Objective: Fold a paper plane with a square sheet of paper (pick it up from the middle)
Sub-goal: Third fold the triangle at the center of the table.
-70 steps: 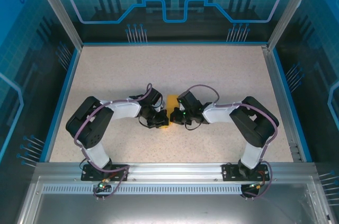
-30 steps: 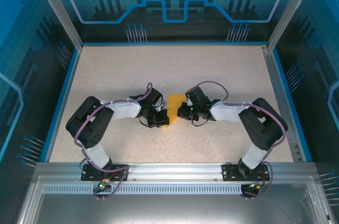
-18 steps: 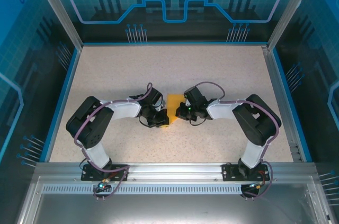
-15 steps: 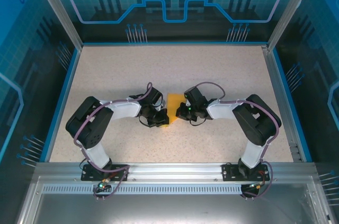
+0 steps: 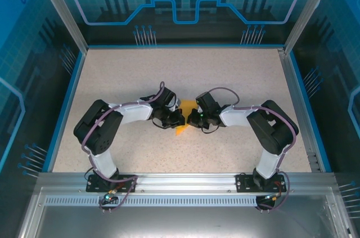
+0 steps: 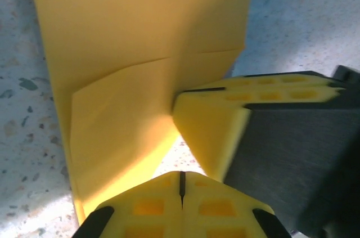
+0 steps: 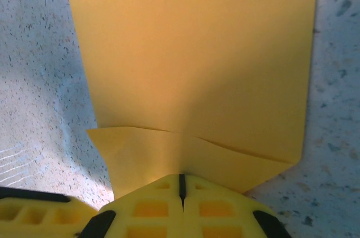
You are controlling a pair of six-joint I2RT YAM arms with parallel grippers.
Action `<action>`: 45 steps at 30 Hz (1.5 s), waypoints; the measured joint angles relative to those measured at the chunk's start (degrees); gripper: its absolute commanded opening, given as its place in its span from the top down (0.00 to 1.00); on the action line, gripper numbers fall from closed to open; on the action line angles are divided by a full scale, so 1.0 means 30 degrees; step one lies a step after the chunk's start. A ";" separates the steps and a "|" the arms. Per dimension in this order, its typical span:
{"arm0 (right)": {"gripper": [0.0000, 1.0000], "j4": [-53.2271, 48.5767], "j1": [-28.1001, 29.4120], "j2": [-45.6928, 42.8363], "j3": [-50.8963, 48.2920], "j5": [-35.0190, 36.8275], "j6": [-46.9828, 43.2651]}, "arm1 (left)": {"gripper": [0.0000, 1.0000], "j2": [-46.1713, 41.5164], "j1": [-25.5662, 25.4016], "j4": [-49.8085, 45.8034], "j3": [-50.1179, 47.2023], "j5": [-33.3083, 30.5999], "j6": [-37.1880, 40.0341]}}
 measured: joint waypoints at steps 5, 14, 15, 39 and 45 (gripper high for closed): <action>0.99 0.0000 -0.0044 0.0029 0.0000 -0.0066 0.0007 | 0.95 0.0787 -0.0015 -0.0124 0.0000 -0.0007 0.0051; 0.99 -0.0073 -0.0211 0.0131 0.0051 -0.0342 0.0211 | 0.96 0.0750 0.0007 0.0590 -0.0568 0.0153 0.0619; 0.99 -0.0168 -0.0248 0.0168 0.0117 -0.0430 0.0226 | 0.96 0.0670 0.0000 0.0765 -0.0721 0.0153 0.0736; 1.00 -0.1647 -0.0372 0.0583 0.1049 -0.0765 0.0204 | 0.96 -0.2601 0.0000 0.0233 -0.4291 0.0007 0.1734; 0.99 -0.1800 -0.0372 0.0583 0.1144 -0.0772 -0.0007 | 0.95 -0.3432 -0.0022 -0.2069 -0.4291 -0.0291 0.1858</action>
